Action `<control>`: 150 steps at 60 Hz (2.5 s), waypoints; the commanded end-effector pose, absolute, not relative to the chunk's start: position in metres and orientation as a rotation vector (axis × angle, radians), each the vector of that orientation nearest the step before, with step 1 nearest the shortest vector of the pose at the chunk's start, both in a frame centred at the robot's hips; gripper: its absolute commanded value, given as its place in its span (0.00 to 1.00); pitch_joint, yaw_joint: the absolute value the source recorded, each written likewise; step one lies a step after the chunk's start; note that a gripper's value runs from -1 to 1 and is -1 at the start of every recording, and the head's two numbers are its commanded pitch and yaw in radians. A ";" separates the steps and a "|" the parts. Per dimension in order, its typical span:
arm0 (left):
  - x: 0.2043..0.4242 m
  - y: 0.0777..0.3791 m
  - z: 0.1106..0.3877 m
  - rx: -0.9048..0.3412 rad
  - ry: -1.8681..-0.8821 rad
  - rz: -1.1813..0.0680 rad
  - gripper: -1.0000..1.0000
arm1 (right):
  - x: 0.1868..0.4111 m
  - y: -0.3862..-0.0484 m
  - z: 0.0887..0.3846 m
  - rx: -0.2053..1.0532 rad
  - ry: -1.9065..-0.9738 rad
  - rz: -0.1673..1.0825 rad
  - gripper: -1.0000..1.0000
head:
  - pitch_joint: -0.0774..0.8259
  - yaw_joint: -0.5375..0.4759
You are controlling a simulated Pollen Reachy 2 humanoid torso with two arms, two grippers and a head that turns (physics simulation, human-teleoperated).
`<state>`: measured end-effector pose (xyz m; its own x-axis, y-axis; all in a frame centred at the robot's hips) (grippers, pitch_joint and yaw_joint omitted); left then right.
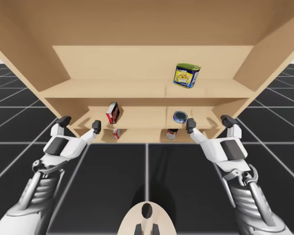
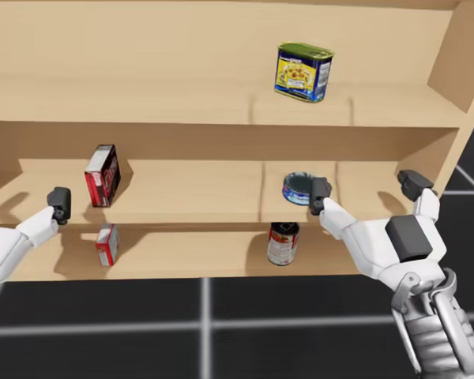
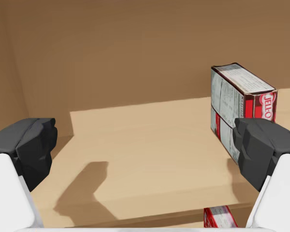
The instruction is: Look through the shelves, find the red soup can, and take it.
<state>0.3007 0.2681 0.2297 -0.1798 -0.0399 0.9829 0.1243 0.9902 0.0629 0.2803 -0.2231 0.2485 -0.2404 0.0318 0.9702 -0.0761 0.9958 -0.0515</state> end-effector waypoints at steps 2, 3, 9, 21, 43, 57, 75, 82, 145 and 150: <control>0.296 0.266 0.233 -0.071 -1.759 -0.150 0.00 | 0.280 -0.220 0.247 0.050 -1.805 0.087 0.00 | 0.68 0.39; 0.295 0.266 0.233 -0.072 -1.759 -0.150 0.00 | 0.279 -0.220 0.247 0.050 -1.806 0.086 0.00 | 0.68 0.38; 0.292 0.264 0.236 -0.081 -1.768 -0.148 0.00 | 0.280 -0.221 0.247 0.056 -1.808 0.082 0.00 | 0.74 0.33; 0.290 0.264 0.237 -0.087 -1.775 -0.147 0.00 | 0.277 -0.220 0.249 0.073 -1.808 0.082 0.00 | 0.75 0.33; 0.289 0.266 0.237 -0.094 -1.779 -0.137 0.00 | 0.213 -0.205 0.205 0.303 -1.677 0.080 0.00 | 0.74 0.34; 0.290 0.266 0.236 -0.094 -1.778 -0.138 0.00 | 0.228 -0.203 0.157 0.307 -1.593 0.073 0.00 | 0.75 0.35; 0.292 0.264 0.233 -0.093 -1.769 -0.145 0.00 | 0.279 -0.184 0.133 0.306 -1.514 0.110 0.00 | 0.75 0.34; 0.292 0.263 0.233 -0.094 -1.767 -0.151 0.00 | 0.293 -0.176 0.129 0.298 -1.494 0.131 0.00 | 0.75 0.34; 0.292 0.262 0.232 -0.096 -1.763 -0.156 0.00 | 0.375 -0.130 0.110 0.360 -1.349 0.131 1.00 | 0.76 0.34; 0.293 0.261 0.232 -0.097 -1.762 -0.155 0.00 | 0.371 -0.130 0.115 0.363 -1.367 0.140 1.00 | 0.76 0.34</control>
